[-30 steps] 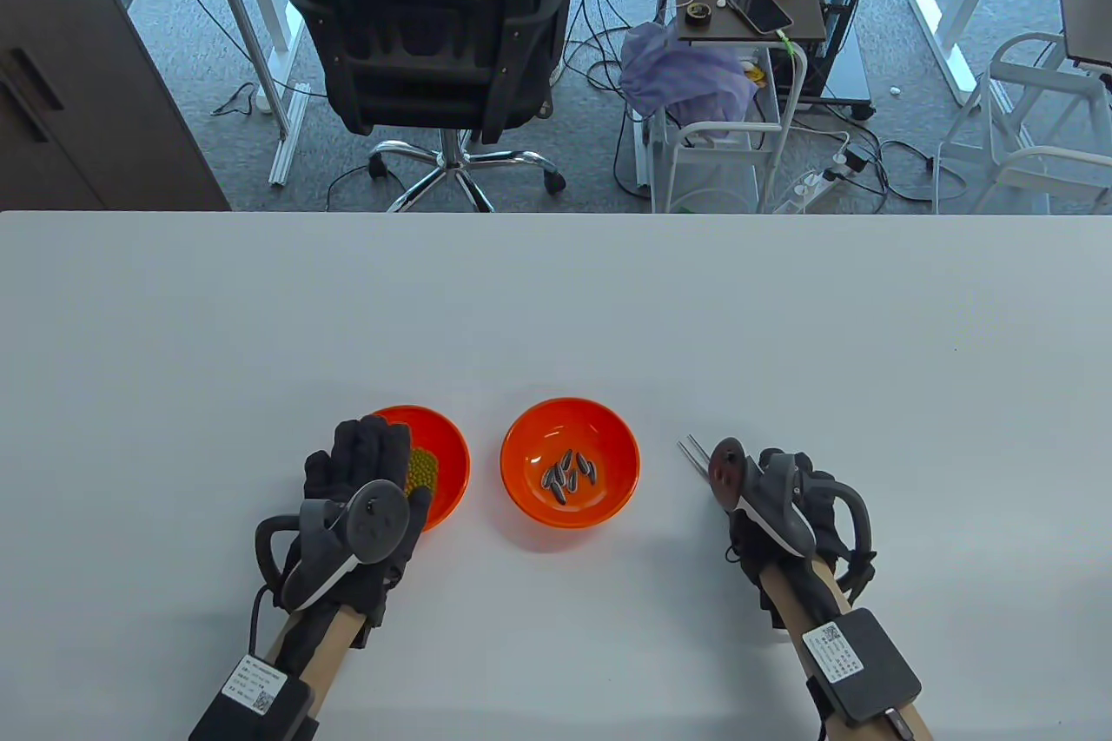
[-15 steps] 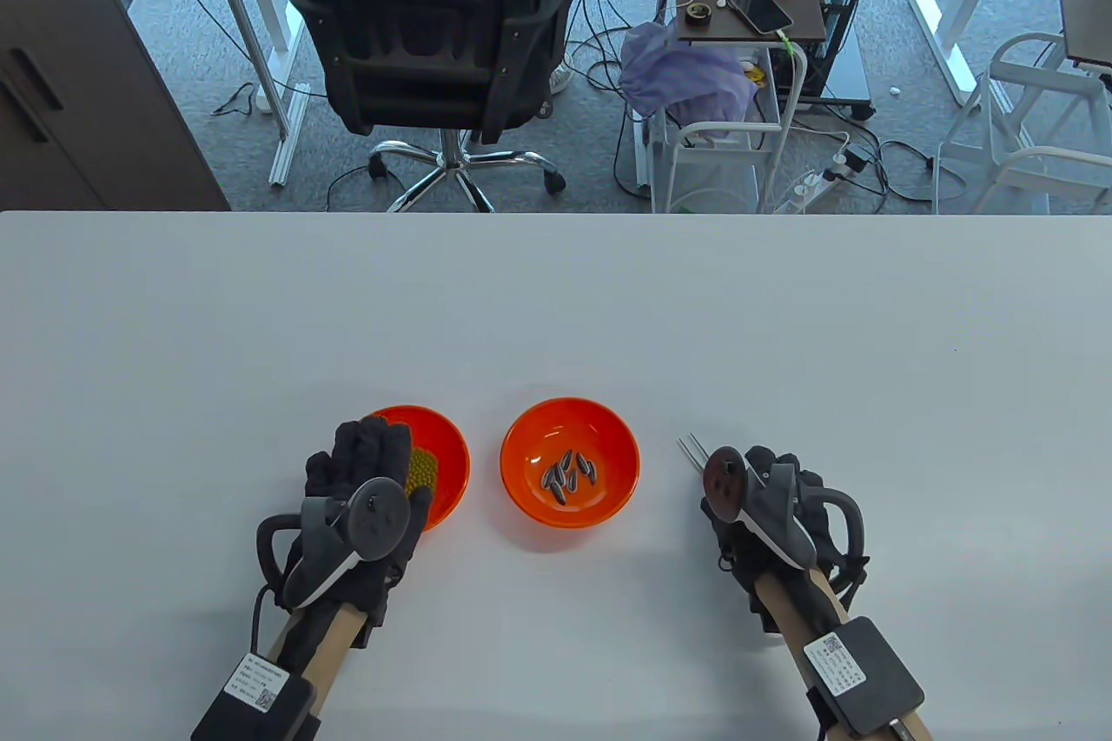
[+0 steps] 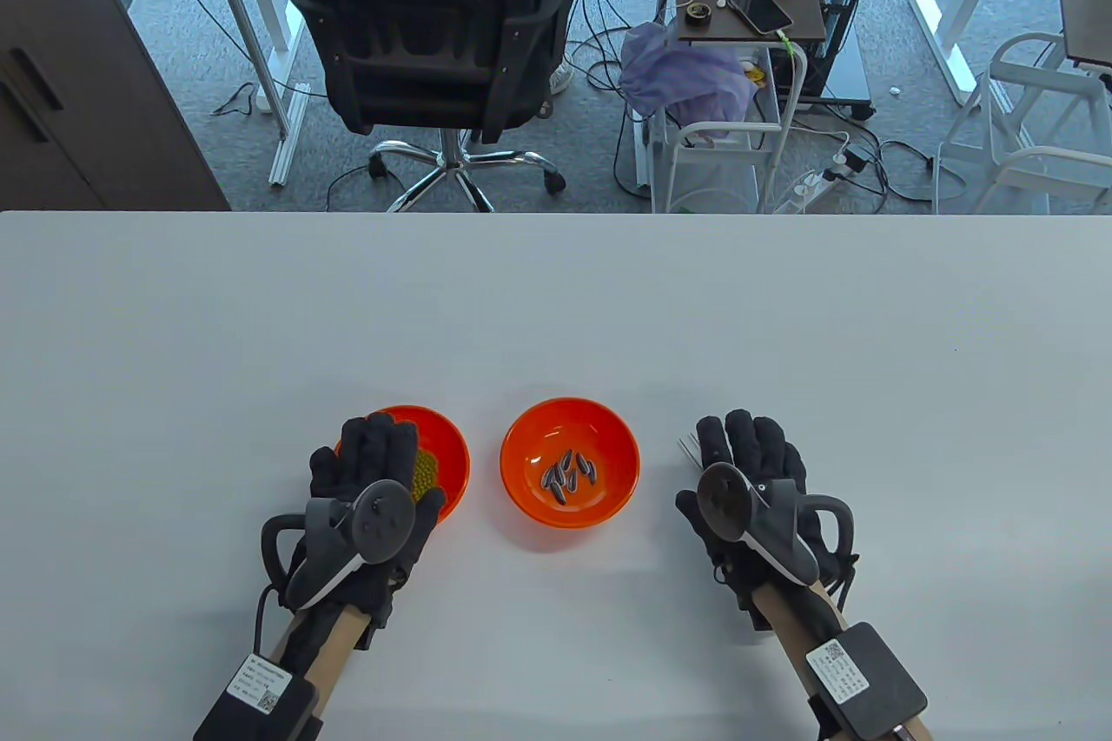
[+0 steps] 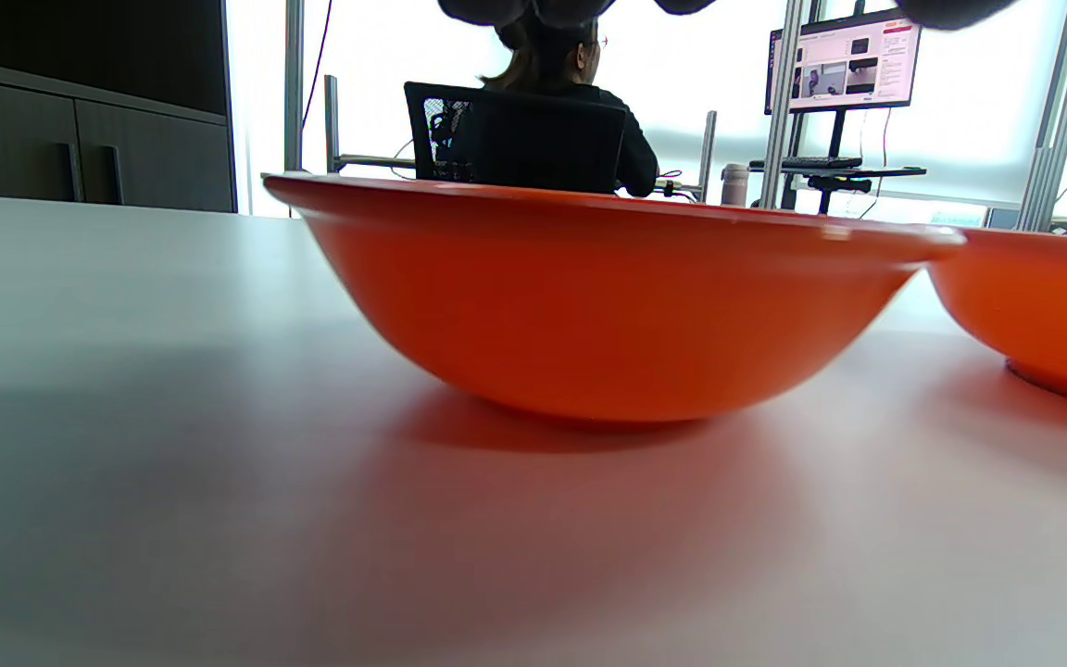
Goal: Pick sunflower seeds with tweezers into bowl
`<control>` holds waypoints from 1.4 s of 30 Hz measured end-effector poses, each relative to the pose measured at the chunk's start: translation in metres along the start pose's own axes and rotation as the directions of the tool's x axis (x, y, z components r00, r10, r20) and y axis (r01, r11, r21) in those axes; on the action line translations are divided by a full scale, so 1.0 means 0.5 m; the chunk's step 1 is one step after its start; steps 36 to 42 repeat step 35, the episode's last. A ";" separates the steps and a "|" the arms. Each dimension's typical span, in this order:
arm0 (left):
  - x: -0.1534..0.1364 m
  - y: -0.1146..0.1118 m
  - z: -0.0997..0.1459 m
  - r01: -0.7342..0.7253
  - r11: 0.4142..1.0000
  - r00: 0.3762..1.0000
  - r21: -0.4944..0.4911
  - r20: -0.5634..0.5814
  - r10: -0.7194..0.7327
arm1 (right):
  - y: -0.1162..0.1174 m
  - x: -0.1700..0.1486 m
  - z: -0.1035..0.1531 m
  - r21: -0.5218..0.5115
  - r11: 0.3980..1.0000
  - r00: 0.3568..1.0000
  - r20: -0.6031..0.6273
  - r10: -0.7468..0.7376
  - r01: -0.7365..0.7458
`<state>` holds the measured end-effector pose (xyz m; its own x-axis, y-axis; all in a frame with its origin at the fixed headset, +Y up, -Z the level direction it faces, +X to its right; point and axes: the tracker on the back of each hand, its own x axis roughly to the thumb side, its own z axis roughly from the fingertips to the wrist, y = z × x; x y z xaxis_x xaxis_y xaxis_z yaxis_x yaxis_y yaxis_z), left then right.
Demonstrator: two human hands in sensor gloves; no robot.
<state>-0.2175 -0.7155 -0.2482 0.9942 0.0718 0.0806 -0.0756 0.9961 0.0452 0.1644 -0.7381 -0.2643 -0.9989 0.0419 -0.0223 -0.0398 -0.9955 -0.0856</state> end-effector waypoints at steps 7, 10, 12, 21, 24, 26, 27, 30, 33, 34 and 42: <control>0.002 -0.003 -0.001 0.017 1.000 1.000 0.007 0.006 -0.017 | 0.000 0.009 0.003 -0.017 0.999 0.999 0.021 0.042 -0.042; 0.003 -0.004 0.000 0.021 1.000 1.000 0.002 0.007 -0.021 | 0.000 0.009 0.003 -0.020 0.998 0.998 0.018 0.054 -0.054; 0.004 -0.004 0.000 0.022 1.000 1.000 -0.002 0.007 -0.022 | 0.000 0.009 0.003 -0.018 0.998 0.998 0.016 0.066 -0.065; 0.007 -0.006 0.001 0.027 1.000 1.000 -0.014 0.007 -0.027 | -0.002 0.010 0.005 0.002 0.996 0.996 0.017 0.086 -0.086; 0.008 -0.007 0.001 0.026 1.000 1.000 -0.016 0.008 -0.026 | -0.002 0.011 0.005 0.007 0.996 0.996 0.018 0.092 -0.092; 0.010 -0.008 0.001 0.027 0.999 1.000 -0.017 0.011 -0.027 | -0.001 0.011 0.006 0.015 0.995 0.995 0.018 0.099 -0.099; 0.010 -0.008 0.001 0.027 0.999 1.000 -0.018 0.011 -0.027 | 0.000 0.011 0.006 0.014 0.995 0.995 0.018 0.099 -0.099; 0.012 -0.009 0.001 0.031 0.999 0.999 -0.020 0.016 -0.031 | 0.000 0.012 0.007 0.016 0.995 0.995 0.016 0.102 -0.103; 0.013 -0.009 0.001 0.032 0.999 0.999 -0.017 0.019 -0.032 | 0.000 0.012 0.007 0.019 0.994 0.994 0.015 0.108 -0.108; 0.014 -0.009 0.001 0.031 0.999 0.999 -0.014 0.020 -0.031 | 0.000 0.013 0.007 0.019 0.994 0.994 0.015 0.108 -0.108; 0.014 -0.010 0.001 0.030 0.999 0.999 -0.013 0.021 -0.030 | 0.000 0.013 0.008 0.023 0.994 0.994 0.015 0.109 -0.109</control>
